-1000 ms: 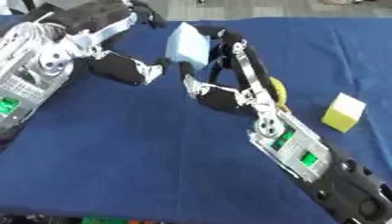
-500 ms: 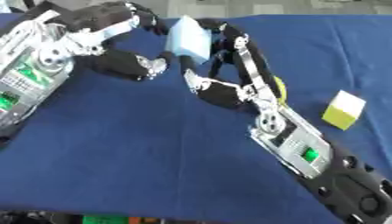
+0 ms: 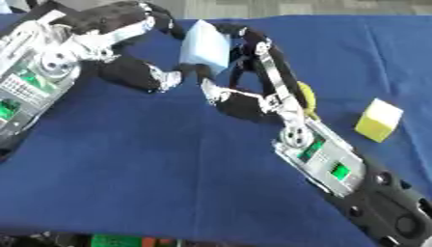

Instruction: Pick up the objects with one hand, pass them to the other hand, and then place them into the box on the other side of the table.

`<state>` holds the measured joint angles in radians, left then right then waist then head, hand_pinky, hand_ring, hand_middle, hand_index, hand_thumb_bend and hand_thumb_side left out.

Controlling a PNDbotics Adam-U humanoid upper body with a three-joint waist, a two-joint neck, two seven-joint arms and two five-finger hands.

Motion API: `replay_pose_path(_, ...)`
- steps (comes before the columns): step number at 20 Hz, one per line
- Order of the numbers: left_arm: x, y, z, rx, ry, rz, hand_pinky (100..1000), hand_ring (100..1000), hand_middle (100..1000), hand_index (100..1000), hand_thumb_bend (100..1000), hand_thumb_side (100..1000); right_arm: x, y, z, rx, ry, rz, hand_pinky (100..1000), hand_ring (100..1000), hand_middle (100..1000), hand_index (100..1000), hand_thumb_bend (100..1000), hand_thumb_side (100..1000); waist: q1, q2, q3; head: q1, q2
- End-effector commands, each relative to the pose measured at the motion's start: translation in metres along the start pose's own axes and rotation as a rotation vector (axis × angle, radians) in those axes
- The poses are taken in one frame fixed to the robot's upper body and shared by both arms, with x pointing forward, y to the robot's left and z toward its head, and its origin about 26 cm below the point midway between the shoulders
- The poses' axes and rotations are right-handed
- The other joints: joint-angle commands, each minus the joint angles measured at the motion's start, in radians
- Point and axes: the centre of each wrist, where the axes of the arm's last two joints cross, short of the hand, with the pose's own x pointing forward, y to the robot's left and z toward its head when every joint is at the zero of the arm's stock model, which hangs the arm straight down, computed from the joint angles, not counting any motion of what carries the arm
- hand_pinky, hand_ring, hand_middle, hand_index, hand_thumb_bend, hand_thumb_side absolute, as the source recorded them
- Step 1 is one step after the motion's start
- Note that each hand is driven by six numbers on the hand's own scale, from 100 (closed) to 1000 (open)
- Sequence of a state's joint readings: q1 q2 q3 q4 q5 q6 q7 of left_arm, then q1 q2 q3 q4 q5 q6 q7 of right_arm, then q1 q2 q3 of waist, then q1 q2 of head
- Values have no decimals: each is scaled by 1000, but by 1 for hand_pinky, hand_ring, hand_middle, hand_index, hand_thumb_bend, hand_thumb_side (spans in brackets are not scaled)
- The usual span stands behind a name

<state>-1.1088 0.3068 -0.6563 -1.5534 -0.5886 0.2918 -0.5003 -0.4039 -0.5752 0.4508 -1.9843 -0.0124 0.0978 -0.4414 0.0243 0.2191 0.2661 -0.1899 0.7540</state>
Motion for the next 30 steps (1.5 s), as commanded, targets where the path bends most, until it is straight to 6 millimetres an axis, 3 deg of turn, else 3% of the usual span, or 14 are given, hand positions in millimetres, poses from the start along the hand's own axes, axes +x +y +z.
replay_pose_path(1, 9, 14, 3, 46, -34, -26, 953, 859, 770, 875, 244, 591, 6, -2, -2, 1, -26, 8, 316, 511, 682, 546, 100, 100, 1, -14, -1, 0, -7)
replay_pose_path(10, 11, 14, 4, 55, -42, -28, 960, 864, 776, 884, 264, 647, 6, -1, -2, -1, -26, 3, 312, 509, 682, 544, 100, 100, 1, -13, -4, -2, -6)
replay_pose_path(18, 10, 13, 3, 71, -13, -42, 969, 869, 791, 959, 289, 614, 6, 0, -2, -1, -28, 4, 309, 509, 682, 542, 100, 100, 1, -11, -5, -3, -5)
replay_pose_path(30, 14, 15, 5, 75, 13, -69, 983, 879, 800, 966, 324, 595, 5, 0, -1, -6, -27, 12, 306, 508, 681, 540, 100, 100, 0, -12, 1, -4, -3)
